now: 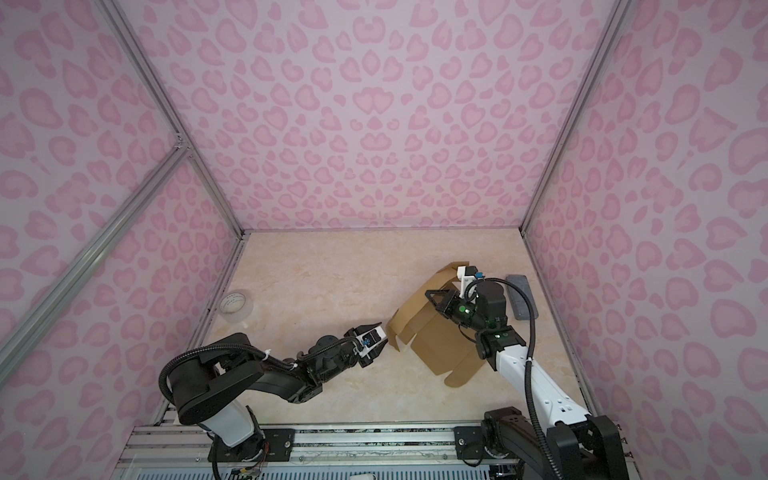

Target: Fold the paper box

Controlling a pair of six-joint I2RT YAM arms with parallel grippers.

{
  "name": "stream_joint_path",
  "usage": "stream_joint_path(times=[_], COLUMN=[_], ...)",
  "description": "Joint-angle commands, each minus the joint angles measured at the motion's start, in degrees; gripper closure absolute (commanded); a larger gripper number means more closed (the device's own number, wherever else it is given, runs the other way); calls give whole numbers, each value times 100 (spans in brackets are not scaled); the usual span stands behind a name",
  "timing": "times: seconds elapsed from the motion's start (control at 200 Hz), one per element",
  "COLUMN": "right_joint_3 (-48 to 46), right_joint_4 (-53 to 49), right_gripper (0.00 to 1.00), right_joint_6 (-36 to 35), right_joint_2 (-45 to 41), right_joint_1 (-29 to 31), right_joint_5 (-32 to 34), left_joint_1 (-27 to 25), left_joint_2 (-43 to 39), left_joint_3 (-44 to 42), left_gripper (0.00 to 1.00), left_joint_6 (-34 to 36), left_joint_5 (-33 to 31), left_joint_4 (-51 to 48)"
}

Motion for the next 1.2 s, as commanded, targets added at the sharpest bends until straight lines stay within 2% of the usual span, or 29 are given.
stream_joint_path(times=[0.0,0.365,0.71,1.195], right_joint_3=[-57,-278,-364,-722], right_joint_4=[418,762,1149,1419], right_gripper=[100,100,100,100], right_joint_6=[143,475,1036,1073], right_joint_2=[42,114,122,174], right_joint_1=[0,-35,-53,-104], right_joint_5=[-128,-227,-260,-247], left_joint_1=[1,-1,-11,-10], left_joint_2=[27,243,69,126], left_joint_3=[80,249,204,378], left_gripper=[50,50,50,51], left_joint_6=[94,149,-73,-82], left_joint_5=[-122,-212,130,349], left_joint_4=[106,172,106,-157])
